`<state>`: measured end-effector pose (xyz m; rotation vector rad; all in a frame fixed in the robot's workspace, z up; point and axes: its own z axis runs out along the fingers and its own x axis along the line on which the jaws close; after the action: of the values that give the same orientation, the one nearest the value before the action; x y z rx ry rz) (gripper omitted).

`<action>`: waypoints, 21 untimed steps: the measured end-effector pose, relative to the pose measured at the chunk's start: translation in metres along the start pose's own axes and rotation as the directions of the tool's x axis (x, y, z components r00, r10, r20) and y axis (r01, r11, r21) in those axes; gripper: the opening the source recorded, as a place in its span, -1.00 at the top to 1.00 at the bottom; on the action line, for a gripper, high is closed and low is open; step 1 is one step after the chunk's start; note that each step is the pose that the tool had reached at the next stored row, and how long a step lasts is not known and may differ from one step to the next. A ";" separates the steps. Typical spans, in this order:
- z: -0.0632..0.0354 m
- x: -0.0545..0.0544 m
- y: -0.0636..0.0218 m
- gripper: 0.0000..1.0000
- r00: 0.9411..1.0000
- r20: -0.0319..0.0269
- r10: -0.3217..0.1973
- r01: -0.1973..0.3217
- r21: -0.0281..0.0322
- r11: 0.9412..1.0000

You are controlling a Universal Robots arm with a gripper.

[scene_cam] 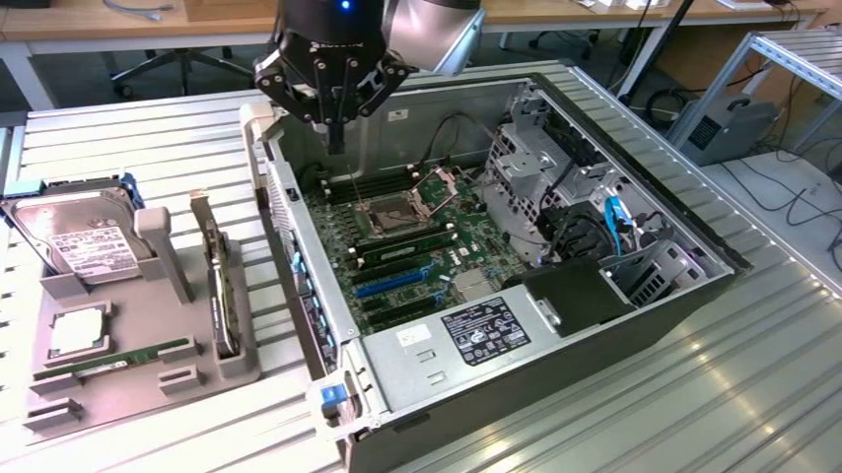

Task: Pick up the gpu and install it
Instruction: 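Reach for the gpu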

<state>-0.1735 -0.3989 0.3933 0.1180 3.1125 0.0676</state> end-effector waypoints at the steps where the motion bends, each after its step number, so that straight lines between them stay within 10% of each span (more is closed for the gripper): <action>1: 0.0000 0.000 -0.0001 0.79 1.000 0.000 0.000 0.000 0.000 1.000; 21: -0.0003 0.009 -0.0007 0.79 1.000 0.000 0.000 0.000 0.000 1.000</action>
<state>-0.1823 -0.3989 0.3933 0.1180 3.1125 0.0676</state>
